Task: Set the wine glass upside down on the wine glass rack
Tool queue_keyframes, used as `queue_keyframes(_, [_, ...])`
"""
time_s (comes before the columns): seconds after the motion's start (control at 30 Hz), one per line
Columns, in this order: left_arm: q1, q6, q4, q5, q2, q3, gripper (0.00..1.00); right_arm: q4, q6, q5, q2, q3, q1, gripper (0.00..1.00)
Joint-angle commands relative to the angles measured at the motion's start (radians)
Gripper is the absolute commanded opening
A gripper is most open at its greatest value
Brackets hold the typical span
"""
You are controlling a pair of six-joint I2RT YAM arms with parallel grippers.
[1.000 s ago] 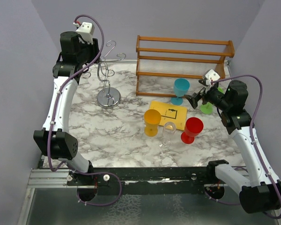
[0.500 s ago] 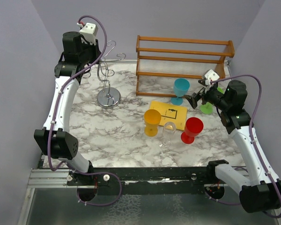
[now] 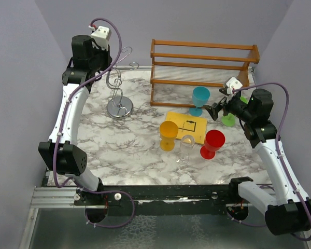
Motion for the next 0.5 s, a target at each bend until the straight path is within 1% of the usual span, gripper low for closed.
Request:
queue_keyframes(0.0, [-0.026, -0.009, -0.025, -0.007, -0.042, 0.038, 0.0, 0.034, -0.001, 0.016, 0.008, -0.011, 0.003, 1.0])
queue_keyframes(0.17, [-0.045, -0.015, -0.049, -0.012, -0.083, 0.033, 0.0, 0.035, -0.002, 0.02, 0.012, -0.013, 0.003, 1.0])
queue_keyframes(0.47, [-0.058, -0.059, -0.097, 0.042, -0.105, 0.069, 0.0, 0.032, -0.001, 0.023, 0.027, -0.012, -0.004, 1.0])
